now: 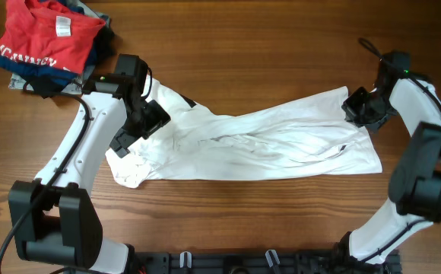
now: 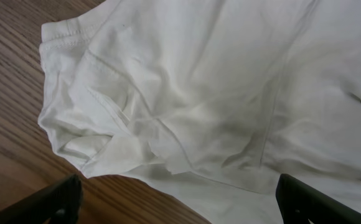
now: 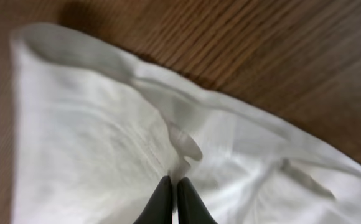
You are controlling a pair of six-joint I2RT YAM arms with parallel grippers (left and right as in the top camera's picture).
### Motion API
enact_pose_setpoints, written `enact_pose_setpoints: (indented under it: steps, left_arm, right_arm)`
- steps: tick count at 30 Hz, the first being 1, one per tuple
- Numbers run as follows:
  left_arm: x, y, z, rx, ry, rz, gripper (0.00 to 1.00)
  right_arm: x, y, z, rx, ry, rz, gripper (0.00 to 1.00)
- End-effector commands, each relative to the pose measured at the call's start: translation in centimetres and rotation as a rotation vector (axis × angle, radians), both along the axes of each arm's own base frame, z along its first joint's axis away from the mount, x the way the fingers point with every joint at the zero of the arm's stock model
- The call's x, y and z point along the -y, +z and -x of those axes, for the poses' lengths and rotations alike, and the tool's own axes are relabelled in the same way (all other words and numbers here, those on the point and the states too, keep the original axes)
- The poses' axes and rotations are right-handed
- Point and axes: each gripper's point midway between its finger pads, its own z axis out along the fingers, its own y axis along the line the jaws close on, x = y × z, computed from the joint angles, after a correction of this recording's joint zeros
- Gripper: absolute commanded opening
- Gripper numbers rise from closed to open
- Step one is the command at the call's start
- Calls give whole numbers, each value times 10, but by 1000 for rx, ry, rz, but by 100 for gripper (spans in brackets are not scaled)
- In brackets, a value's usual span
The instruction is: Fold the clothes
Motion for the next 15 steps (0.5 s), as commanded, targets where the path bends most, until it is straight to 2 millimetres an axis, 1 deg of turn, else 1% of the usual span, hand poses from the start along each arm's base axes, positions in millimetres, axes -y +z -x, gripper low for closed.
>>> enact_pose_setpoints:
  steps: [1, 2, 4, 5, 6, 8, 9, 11, 13, 15]
  left_arm:
    - [2, 4, 2, 12, -21, 10, 100]
    - [2, 4, 2, 12, -21, 10, 100]
    - [2, 4, 2, 12, -21, 10, 100]
    - [2, 4, 2, 11, -21, 9, 100]
    - [2, 4, 2, 11, -21, 9, 100]
    - [2, 4, 2, 11, -21, 9, 100]
    - [2, 4, 2, 11, -26, 9, 100]
    - [2, 4, 2, 11, -70, 7, 100]
    - [2, 4, 2, 11, -70, 7, 100]
    - [2, 4, 2, 12, -70, 7, 100]
  right_arm:
    - [6, 37, 1, 77, -13, 41, 5]
    - [9, 41, 2, 81, -16, 62, 4]
    - [13, 40, 8, 53, -35, 83, 4]
    - [15, 39, 12, 34, -37, 97, 4]
    - [21, 38, 21, -4, -45, 134, 4]
    - [29, 38, 27, -28, -84, 160, 4]
    - [33, 40, 28, -25, -97, 159, 4]
    - [43, 49, 36, -16, -134, 143, 4]
    - [50, 57, 42, -13, -114, 161, 5]
    - [50, 60, 48, -26, -102, 163, 4]
